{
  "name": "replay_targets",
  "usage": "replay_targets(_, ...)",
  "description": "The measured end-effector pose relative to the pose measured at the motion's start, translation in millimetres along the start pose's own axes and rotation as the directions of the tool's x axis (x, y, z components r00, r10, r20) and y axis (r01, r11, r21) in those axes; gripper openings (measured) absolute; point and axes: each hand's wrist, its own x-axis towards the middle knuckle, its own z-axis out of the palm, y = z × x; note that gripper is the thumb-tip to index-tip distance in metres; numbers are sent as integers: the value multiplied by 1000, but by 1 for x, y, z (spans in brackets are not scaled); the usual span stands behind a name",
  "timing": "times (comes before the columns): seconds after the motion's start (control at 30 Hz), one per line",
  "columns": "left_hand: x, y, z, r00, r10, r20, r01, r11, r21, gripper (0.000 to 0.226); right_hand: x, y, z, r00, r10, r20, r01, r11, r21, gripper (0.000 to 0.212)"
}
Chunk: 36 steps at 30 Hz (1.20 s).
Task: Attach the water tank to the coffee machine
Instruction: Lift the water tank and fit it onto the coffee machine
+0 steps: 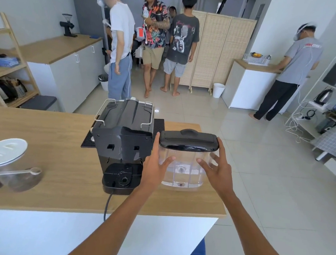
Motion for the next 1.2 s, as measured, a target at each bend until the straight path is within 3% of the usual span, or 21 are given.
replay_targets(0.2,-8,15,-33,999,13,30,-14,999,45,97,-17,-27,10,1000,-14,-20,14,1000,-15,94)
replay_targets(0.47,-18,13,-97,999,9,-31,-7,996,87,95,-35,-73,52,998,-69,-13,68,996,-52,95)
replay_targets(0.67,-18,4,-146,998,9,-56,-8,1000,16,110,-41,-93,97,993,-117,13,118,993,-25,93)
replay_targets(1.0,-8,-9,-198,993,18,-119,-17,1000,6,104,-37,-127,147,992,-115,50,114,993,20,89)
replay_targets(1.2,0,-14,-211,991,-22,-129,8,994,-108,96,-31,-126,169,996,-73,52,69,995,71,93)
